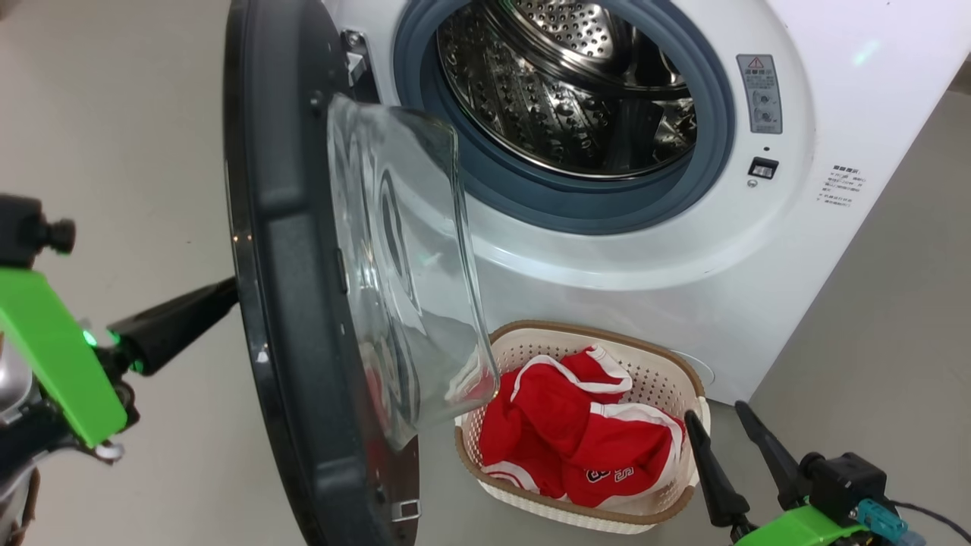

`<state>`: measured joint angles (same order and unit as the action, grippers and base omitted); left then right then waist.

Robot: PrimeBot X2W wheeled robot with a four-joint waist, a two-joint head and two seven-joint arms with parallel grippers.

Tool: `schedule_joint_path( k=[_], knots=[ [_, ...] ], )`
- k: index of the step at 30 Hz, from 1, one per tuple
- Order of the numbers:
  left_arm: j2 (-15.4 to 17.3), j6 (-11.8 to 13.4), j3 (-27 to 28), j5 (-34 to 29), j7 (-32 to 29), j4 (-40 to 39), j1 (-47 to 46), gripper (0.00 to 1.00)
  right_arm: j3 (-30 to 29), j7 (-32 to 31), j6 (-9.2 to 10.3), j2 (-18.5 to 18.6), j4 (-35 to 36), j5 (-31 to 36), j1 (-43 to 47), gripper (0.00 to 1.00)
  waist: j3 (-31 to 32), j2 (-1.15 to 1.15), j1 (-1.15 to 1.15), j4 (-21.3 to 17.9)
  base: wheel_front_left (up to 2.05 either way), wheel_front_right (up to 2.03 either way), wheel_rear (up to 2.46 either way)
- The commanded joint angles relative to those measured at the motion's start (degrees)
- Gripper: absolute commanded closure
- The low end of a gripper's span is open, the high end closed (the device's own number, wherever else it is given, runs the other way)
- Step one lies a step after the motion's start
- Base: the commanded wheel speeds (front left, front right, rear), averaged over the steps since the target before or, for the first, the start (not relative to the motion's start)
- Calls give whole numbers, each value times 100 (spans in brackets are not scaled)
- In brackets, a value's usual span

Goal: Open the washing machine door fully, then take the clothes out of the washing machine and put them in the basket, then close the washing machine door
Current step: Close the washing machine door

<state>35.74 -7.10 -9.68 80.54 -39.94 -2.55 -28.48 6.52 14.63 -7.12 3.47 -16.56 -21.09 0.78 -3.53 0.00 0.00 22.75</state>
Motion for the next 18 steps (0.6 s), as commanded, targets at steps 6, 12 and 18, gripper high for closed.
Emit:
schedule_joint_path(
  k=[6, 12, 18],
  knots=[
    [391, -38, 225, -120, 472, 178, 309, 100, 164, 37, -36, 7, 120, -21, 55, 0, 177, 0, 0, 34, 0, 0, 0],
    [391, -38, 200, -218, 1088, 516, 913, 85, 218, 37, -36, -12, 118, -53, 140, 0, 335, 0, 0, 95, 0, 0, 0],
    [302, -38, 48, -193, 1669, 789, 1410, 21, 227, 37, -36, -14, 129, -48, 187, 0, 357, 0, 0, 162, 0, 0, 0]
  ],
)
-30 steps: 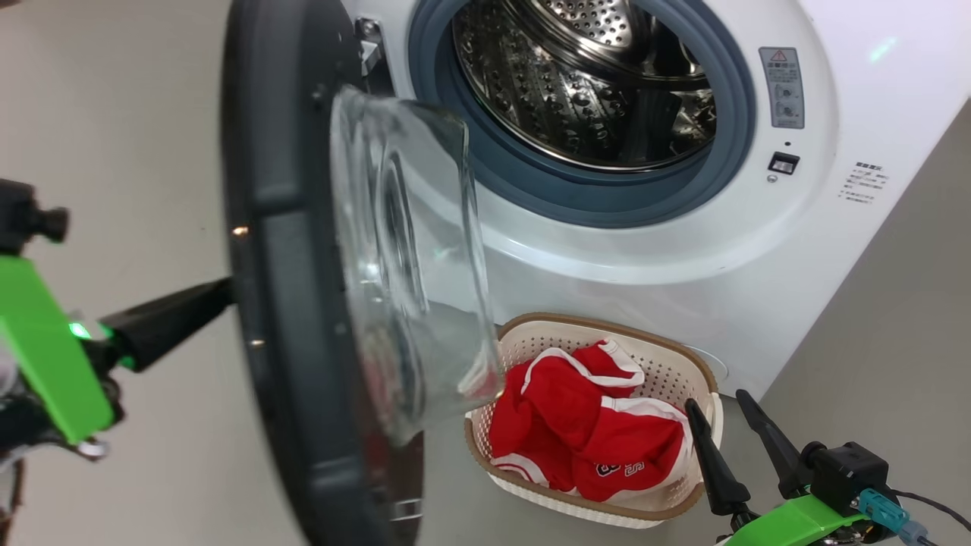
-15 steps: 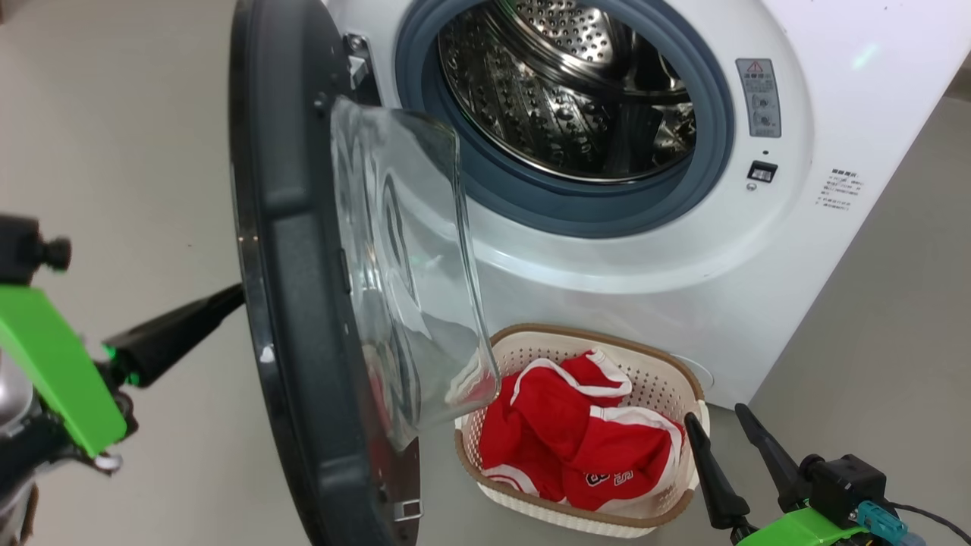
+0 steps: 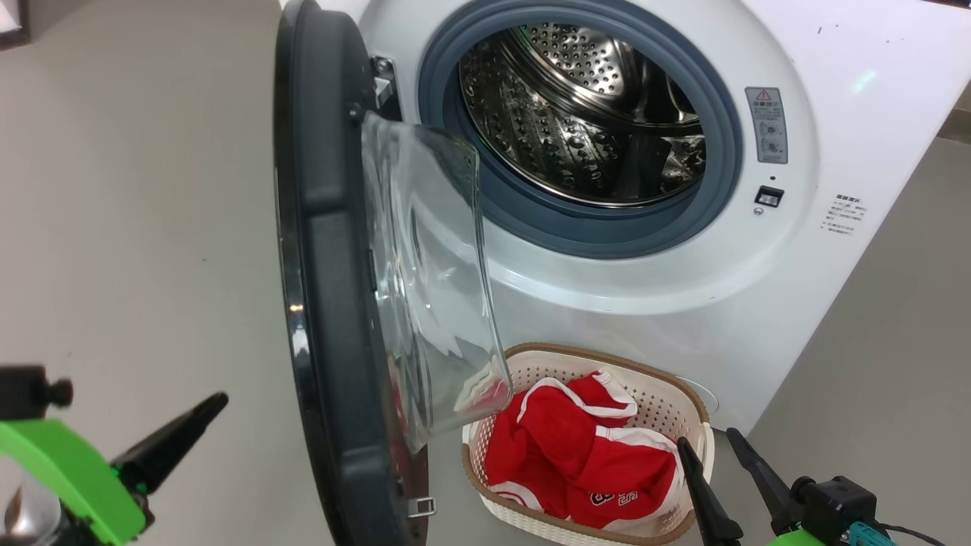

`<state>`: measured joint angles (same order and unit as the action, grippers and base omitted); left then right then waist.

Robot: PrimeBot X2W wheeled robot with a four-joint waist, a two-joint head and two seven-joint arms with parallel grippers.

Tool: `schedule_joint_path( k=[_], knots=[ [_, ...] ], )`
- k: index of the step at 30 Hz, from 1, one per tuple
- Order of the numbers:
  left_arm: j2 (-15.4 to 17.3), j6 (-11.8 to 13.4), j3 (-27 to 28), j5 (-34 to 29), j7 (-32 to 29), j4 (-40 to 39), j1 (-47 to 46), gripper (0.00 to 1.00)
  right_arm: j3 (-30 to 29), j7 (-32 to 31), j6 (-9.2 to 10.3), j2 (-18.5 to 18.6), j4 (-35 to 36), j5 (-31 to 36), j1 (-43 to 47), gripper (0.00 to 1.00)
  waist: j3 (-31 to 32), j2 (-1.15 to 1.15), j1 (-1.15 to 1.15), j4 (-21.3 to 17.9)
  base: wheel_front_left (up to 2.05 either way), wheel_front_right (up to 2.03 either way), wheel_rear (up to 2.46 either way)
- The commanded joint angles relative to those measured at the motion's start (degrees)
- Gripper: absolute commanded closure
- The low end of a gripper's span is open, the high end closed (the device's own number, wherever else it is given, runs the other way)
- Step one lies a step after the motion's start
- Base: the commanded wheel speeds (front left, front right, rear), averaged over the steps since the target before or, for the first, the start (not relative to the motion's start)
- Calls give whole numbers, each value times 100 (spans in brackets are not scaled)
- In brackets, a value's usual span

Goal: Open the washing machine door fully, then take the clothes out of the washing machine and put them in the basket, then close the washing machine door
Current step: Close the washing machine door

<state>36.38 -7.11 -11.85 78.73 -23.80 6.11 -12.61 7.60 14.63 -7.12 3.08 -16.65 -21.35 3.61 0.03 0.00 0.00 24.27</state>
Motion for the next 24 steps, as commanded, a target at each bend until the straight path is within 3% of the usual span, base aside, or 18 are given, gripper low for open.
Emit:
schedule_joint_path(
  k=[1, 2, 24],
  knots=[
    [220, -37, 230, -22, 157, -26, -121, 12, 113, 37, -36, 28, 139, -21, -94, 0, -1, 0, 0, 20, 0, 0, 0],
    [201, -37, 204, -37, 278, 29, -70, 0, 111, 37, -36, 30, 138, -20, -91, 0, 3, 0, 0, 27, 0, 0, 0],
    [-236, -37, -650, -333, 3018, 1065, 625, 0, 40, 37, -36, 70, 93, 16, -149, 0, -149, 0, 0, -58, 0, 0, 0]
  ],
)
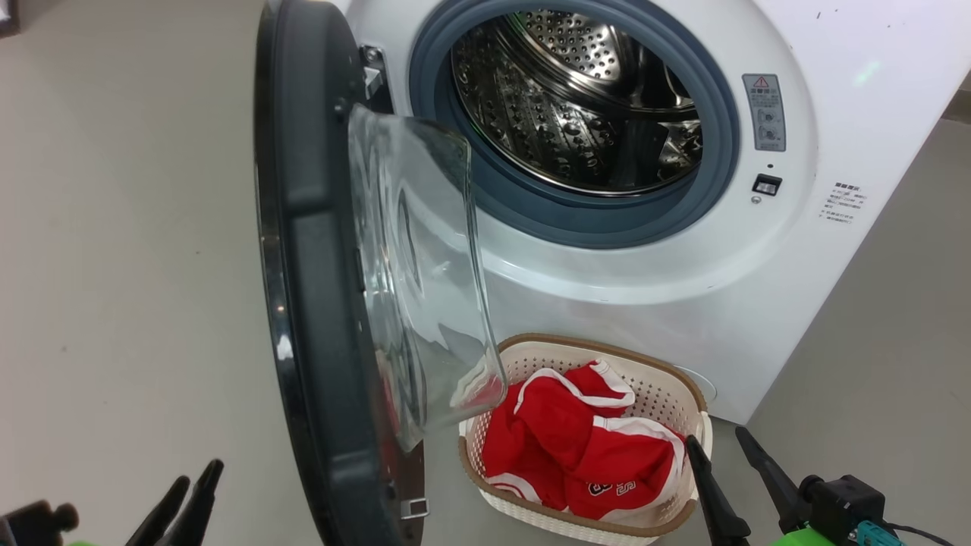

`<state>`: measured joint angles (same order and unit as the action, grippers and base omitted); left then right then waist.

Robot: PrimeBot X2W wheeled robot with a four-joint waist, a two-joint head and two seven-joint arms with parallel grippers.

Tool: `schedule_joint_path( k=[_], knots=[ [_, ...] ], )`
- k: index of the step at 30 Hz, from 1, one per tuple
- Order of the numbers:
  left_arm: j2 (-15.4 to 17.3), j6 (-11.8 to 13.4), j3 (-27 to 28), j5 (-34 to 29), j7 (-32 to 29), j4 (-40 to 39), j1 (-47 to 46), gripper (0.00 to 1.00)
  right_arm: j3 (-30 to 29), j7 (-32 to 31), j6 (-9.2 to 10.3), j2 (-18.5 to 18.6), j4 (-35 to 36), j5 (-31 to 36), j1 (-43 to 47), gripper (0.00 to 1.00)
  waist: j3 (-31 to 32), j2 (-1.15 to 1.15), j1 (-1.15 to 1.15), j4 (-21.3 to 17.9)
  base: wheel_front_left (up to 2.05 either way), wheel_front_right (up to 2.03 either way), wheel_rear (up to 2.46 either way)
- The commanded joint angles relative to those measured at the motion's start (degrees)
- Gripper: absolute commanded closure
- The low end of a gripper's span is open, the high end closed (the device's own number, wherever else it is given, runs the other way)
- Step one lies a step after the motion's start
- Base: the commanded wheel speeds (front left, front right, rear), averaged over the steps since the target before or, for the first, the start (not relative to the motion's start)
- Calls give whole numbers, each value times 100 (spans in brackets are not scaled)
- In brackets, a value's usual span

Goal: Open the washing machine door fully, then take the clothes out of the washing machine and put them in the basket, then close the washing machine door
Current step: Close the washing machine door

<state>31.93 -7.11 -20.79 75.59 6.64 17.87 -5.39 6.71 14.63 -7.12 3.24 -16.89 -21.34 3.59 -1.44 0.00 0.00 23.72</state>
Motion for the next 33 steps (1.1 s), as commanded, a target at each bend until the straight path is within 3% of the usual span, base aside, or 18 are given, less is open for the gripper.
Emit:
schedule_joint_path(
  k=[1, 6, 10, 19, 28, 33],
  knots=[
    [209, -37, 200, -70, 117, -38, -97, 0, 117, 37, -36, 55, 113, 18, -147, 0, -2, 0, 0, -11, 0, 0, 0],
    [173, -37, -3, -343, 656, 301, -105, 0, 101, 37, -36, 56, 102, 17, -140, 0, 25, 0, 0, -56, 0, 0, 0],
    [107, -37, -3, -913, 819, 580, -143, 0, 60, 37, -36, 69, 117, 18, -137, 0, 32, 0, 0, -65, 0, 0, 0],
    [-903, -37, 1797, -2937, 834, 372, 130, 0, -25, 37, -36, 67, 146, 32, -122, 0, 51, 0, 0, -38, 0, 0, 0],
    [-1773, -37, 2786, -5154, 835, -441, 518, 0, -44, 37, -36, 68, 146, 33, -133, 0, 67, 0, 0, -56, 0, 0, 0],
    [-2226, -37, 3078, -5886, 835, -649, 682, 0, -48, 37, -36, 68, 148, 39, -146, 0, 62, 0, 0, -89, 0, 0, 0]
  ],
)
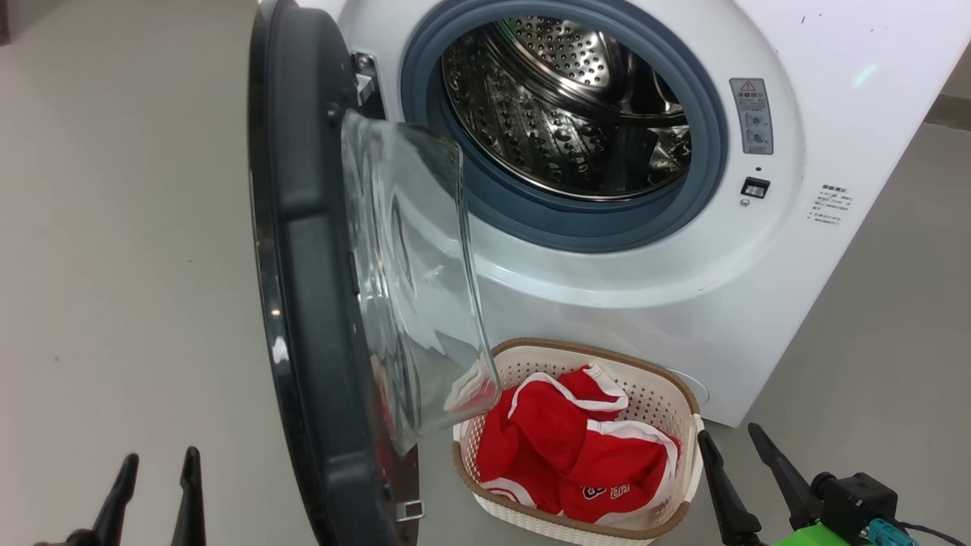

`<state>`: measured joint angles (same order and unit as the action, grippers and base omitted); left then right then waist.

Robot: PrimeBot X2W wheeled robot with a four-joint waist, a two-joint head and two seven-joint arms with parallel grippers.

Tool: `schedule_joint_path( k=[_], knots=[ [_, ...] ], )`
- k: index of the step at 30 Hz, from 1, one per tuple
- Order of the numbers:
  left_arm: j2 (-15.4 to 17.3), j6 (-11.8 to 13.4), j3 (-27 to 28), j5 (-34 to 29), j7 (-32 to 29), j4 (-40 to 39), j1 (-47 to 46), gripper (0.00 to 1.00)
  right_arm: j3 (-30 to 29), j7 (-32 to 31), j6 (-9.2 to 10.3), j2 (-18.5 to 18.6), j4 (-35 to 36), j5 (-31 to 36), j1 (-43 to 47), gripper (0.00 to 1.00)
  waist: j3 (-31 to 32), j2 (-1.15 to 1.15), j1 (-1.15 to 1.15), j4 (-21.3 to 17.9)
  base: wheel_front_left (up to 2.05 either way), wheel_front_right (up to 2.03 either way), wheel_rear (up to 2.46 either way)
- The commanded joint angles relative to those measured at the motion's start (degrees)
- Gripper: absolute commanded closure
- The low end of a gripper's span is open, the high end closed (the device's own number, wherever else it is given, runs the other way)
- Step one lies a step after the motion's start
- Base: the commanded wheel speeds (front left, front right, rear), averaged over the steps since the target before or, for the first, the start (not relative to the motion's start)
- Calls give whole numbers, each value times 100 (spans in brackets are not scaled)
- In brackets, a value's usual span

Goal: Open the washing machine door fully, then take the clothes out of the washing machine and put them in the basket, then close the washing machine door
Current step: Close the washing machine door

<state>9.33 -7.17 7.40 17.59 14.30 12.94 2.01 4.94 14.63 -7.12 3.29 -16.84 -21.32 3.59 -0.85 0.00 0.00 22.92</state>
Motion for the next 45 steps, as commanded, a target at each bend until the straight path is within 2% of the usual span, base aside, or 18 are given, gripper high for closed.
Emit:
schedule_joint_path(
  k=[1, 6, 13, 14, 15, 16, 17, 23, 33, 45],
  knots=[
    [-47, -32, 308, -136, 69, -144, -37, 0, 128, 37, -36, 63, 142, 36, -143, 0, 5, 0, 0, -15, 0, 0, 0],
    [-219, -32, 386, -306, 70, -46, 39, 0, 136, 37, -36, 62, 129, 31, -121, 0, 33, 0, 0, -51, 0, 0, 0],
    [-184, -32, 351, -266, 70, -189, 12, 0, 137, 37, -36, 49, 142, 21, -69, 0, 85, 0, 0, -34, 0, 0, 0],
    [-184, -32, 337, -209, 70, -245, 3, 19, 141, 37, -36, 48, 141, 19, -71, 0, 88, 0, 0, -32, 0, 0, 0],
    [-177, -32, 322, -159, 70, -314, -4, 57, 143, 37, -36, 46, 139, 17, -72, 0, 93, 0, 0, -31, 0, 0, 0],
    [-169, -32, 302, -110, 70, -397, -9, 87, 146, 37, -36, 44, 137, 15, -72, 0, 98, 0, 0, -30, 0, 0, 0],
    [-160, -32, 253, -47, 70, -485, -9, 100, 150, 37, -36, 42, 136, 14, -71, 0, 101, 0, 0, -30, 0, 0, 0],
    [24, -32, -319, 343, 70, -1009, 27, 100, 157, 37, -36, 29, 129, 6, -72, 0, 99, 0, 0, -40, 0, 0, 0],
    [518, -32, -1312, 799, 70, -1542, -27, 100, 156, 37, -36, 12, 148, 6, -122, 0, -3, 0, 0, -169, 0, 0, 0],
    [624, -32, -1976, 846, 70, -1805, -309, 100, 73, 37, -36, -10, 194, 25, -276, 0, -251, 0, 0, -590, 0, 0, 0]
  ],
)
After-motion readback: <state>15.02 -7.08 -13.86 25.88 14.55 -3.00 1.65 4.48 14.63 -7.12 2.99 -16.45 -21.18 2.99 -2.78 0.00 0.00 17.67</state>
